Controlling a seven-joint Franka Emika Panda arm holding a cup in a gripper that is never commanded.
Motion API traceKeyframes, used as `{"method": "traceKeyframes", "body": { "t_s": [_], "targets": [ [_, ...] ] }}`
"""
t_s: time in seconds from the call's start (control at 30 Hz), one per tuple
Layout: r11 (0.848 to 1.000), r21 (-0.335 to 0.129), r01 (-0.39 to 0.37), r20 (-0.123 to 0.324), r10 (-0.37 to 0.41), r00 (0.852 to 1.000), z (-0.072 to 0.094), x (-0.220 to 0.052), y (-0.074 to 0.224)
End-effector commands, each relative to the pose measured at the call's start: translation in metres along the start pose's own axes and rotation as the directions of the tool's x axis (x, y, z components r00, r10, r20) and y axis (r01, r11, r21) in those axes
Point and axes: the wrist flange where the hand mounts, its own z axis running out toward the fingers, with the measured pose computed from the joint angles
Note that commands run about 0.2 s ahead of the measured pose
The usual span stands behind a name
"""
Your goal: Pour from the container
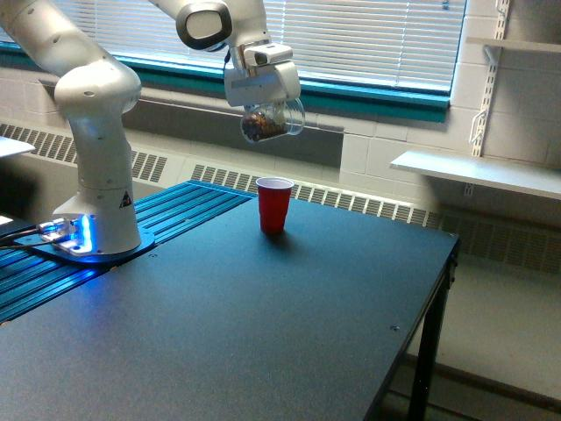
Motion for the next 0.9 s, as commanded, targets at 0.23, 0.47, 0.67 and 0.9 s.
{"method": "traceKeyframes", "body": {
  "t_s": [0.23,0.47,0.67,0.9],
  "targets": [
    [0.996,-0.001,0.089,0.045,-0.089,0.995,0.008,-0.007,-0.010],
    [0.994,-0.003,0.109,0.066,-0.108,0.992,0.011,-0.012,-0.013],
    [0.993,-0.003,0.120,0.085,-0.119,0.989,0.015,-0.017,-0.016],
    [0.991,-0.004,0.136,0.110,-0.134,0.985,0.021,-0.024,-0.020]
  ]
}}
